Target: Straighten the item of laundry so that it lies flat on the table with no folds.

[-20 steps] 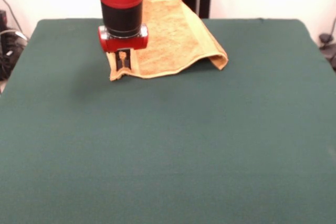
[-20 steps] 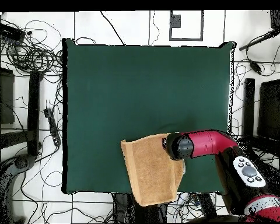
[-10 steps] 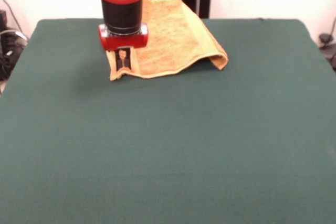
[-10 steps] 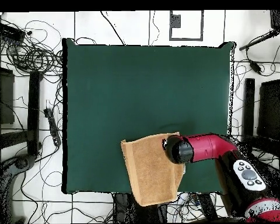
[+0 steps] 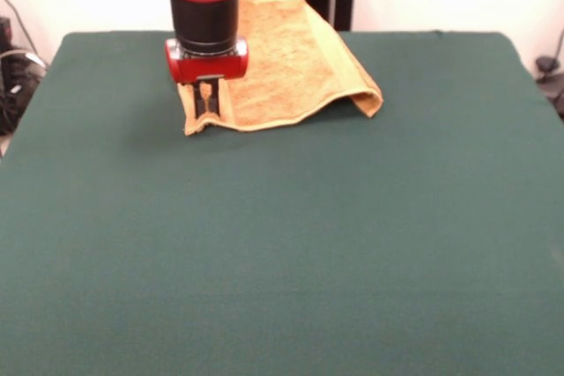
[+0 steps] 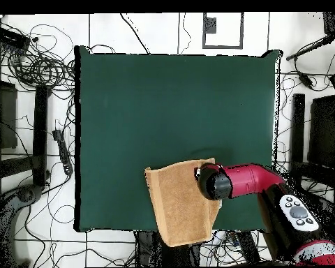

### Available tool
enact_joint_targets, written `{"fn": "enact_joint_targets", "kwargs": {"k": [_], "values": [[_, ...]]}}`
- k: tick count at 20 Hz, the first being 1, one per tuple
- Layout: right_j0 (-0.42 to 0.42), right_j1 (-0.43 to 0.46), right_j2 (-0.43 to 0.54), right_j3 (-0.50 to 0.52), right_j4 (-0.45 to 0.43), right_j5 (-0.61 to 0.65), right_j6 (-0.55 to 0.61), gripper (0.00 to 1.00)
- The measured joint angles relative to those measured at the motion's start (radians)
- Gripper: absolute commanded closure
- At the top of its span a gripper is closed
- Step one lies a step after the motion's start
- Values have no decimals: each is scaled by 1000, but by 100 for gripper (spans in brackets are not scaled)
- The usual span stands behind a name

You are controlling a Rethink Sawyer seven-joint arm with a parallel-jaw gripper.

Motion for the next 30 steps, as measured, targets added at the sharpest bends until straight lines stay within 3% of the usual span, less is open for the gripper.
{"fn": "enact_joint_targets", "kwargs": {"k": [22,30], "values": [[19,-6,-29,12,-1,-45,0,100],[13,1,-27,1,42,-16,0,100]]}}
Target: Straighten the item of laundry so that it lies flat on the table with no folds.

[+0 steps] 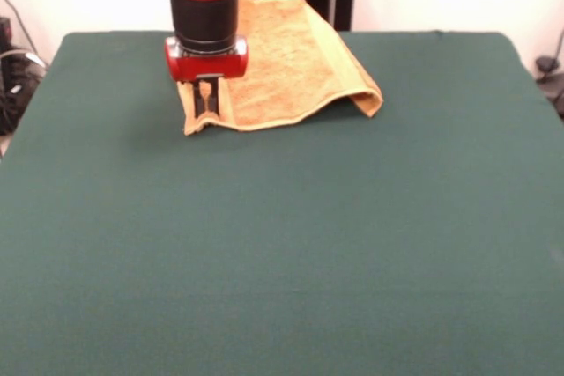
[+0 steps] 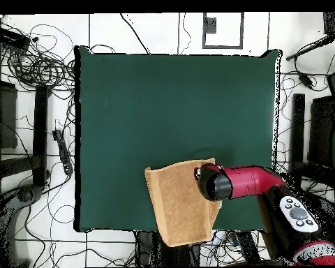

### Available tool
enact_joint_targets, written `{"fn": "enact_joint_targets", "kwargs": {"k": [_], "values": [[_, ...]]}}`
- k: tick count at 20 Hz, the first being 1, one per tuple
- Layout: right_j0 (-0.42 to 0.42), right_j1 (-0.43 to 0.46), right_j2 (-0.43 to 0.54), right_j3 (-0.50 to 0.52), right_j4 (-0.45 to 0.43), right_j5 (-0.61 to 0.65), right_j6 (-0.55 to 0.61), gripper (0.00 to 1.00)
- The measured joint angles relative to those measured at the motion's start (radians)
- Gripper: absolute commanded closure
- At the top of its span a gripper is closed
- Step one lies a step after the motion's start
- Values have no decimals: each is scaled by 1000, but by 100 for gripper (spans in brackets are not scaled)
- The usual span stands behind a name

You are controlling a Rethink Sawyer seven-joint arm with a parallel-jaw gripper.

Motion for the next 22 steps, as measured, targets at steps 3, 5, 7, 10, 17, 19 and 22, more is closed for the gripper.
{"fn": "enact_joint_targets", "kwargs": {"k": [3,5,7,10,17,19,22], "values": [[-2,9,5,-25,45,62,0,100],[-2,17,10,-50,72,118,0,100],[-3,31,16,-92,95,195,0,100],[-4,48,24,-139,115,273,0,100],[-8,86,38,-245,142,416,0,100],[-14,100,44,-287,143,449,0,100],[-21,109,52,-317,143,472,0,100]]}}
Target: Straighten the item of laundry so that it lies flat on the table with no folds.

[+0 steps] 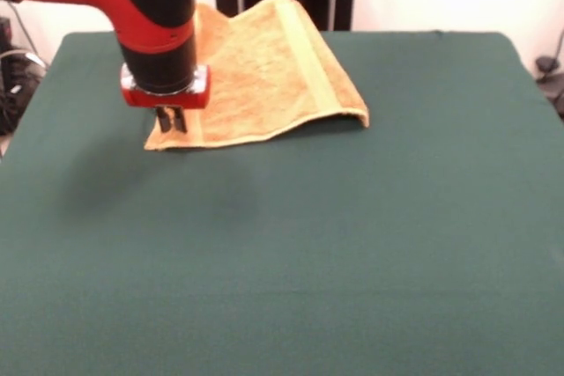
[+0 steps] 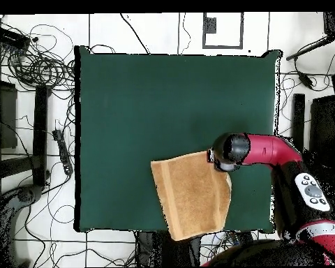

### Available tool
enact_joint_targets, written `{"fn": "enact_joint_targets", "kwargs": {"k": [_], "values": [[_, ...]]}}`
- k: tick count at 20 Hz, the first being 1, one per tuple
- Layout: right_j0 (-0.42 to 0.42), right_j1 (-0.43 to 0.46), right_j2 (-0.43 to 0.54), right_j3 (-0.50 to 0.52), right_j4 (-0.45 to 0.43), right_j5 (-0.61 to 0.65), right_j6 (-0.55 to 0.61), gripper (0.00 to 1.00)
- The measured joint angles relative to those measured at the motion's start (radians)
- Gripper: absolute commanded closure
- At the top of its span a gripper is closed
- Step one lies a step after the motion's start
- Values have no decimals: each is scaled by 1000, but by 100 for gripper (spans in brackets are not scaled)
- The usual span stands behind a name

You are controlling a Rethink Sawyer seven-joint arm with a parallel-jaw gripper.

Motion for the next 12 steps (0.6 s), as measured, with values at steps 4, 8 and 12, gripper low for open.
{"fn": "enact_joint_targets", "kwargs": {"k": [4,8,12], "values": [[-11,15,13,-54,-1,26,0,100],[-13,25,16,-108,-1,31,0,100],[-13,35,17,-151,-1,31,0,100]]}}
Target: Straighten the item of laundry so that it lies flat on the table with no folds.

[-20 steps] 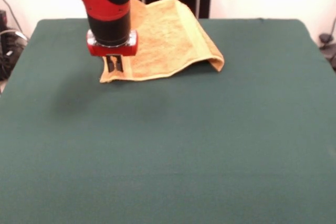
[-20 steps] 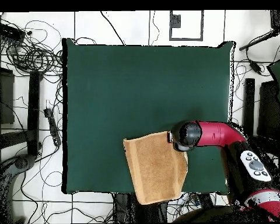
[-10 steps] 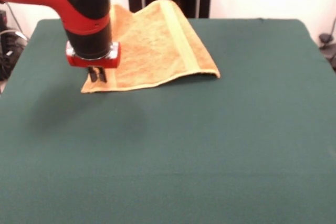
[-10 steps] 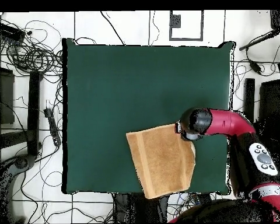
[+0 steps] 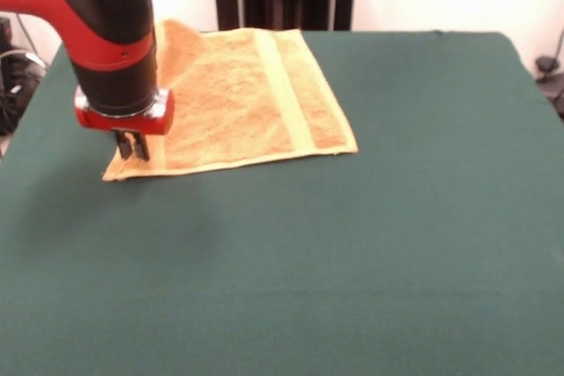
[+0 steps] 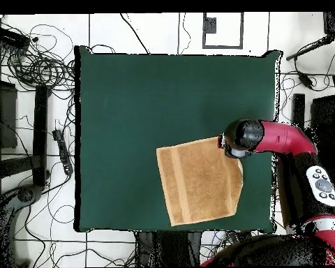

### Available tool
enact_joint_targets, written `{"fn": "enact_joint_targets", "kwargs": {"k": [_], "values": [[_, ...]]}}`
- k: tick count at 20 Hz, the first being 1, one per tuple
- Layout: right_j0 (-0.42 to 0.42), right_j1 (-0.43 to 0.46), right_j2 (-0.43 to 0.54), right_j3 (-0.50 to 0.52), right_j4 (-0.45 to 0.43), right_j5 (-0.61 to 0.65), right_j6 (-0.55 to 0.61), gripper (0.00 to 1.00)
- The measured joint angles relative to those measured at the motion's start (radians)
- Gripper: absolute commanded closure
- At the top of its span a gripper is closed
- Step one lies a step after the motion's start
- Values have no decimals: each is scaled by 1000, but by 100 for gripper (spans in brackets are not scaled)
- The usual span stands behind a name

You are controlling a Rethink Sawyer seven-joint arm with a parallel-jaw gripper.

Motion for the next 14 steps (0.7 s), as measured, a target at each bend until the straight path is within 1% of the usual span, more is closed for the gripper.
{"fn": "enact_joint_targets", "kwargs": {"k": [14], "values": [[4,11,0,-61,0,9,0,100]]}}
